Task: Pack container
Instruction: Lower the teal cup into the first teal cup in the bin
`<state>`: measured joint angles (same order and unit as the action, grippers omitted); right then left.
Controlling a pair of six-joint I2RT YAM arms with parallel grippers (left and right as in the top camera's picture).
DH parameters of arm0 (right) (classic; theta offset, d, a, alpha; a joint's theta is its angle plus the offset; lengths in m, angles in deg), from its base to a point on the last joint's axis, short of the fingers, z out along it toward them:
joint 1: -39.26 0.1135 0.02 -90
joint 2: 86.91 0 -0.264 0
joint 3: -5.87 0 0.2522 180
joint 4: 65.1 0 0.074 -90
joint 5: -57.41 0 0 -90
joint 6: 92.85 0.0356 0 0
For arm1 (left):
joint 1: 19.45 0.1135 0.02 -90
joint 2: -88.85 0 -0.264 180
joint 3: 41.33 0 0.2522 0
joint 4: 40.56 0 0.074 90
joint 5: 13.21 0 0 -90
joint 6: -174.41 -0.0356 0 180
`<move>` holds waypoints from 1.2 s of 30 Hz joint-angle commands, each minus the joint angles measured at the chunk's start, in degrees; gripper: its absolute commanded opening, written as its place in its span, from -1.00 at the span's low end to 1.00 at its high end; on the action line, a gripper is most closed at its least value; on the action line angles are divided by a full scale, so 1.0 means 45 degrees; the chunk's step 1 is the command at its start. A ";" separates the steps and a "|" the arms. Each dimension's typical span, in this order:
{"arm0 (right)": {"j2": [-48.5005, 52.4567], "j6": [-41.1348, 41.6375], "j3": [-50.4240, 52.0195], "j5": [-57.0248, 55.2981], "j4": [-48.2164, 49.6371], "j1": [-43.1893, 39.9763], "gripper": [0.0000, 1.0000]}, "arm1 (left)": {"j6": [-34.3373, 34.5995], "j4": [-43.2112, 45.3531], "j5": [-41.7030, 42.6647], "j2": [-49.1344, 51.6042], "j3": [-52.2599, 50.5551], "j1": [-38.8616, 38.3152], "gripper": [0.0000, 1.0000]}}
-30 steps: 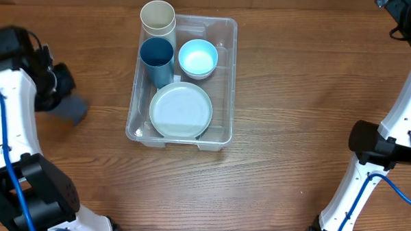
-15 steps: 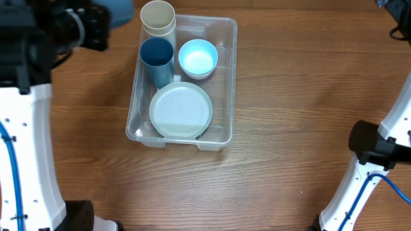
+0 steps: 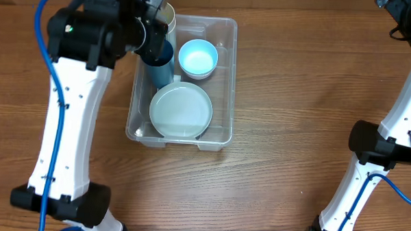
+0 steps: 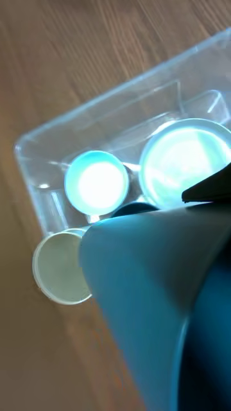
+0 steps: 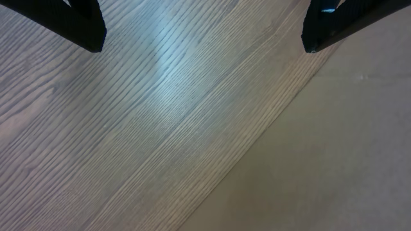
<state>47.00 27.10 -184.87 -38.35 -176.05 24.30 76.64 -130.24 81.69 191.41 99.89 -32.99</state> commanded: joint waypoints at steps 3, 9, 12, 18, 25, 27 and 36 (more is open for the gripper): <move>-0.0107 -0.0044 -0.0078 -0.0039 0.0039 0.0010 1.00 | -0.0321 -0.0287 -0.0189 0.0680 0.0185 -0.0257 -0.92; -0.0107 -0.0044 -0.0078 -0.0039 0.0039 0.0010 1.00 | -0.0321 -0.0899 -0.0194 0.0709 0.0058 -0.0311 -0.92; -0.0107 -0.0044 -0.0078 -0.0039 0.0034 0.0010 1.00 | -0.0321 -0.0797 -0.0238 0.0772 0.0029 -0.0306 -0.92; -0.0107 -0.0044 -0.0078 -0.0039 0.0039 0.0010 1.00 | -0.0316 -0.0753 -0.0233 0.1433 0.0029 -0.0306 -0.92; -0.0107 -0.0044 -0.0078 -0.0039 0.0034 0.0010 1.00 | -0.0321 -0.0743 -0.0253 0.1899 0.0029 -0.0325 -0.92; -0.0107 -0.0044 -0.0078 -0.0039 0.0039 0.0010 1.00 | -0.0321 -0.0733 -0.0253 0.1899 0.0029 -0.0321 -0.83; -0.0107 -0.0044 -0.0078 -0.0039 0.0034 0.0010 1.00 | -0.0272 -0.0058 -0.0981 0.1899 0.0034 -0.0291 -0.39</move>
<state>47.00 27.10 -184.87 -38.38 -176.02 24.30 75.83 -131.72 78.39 200.31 99.76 -34.11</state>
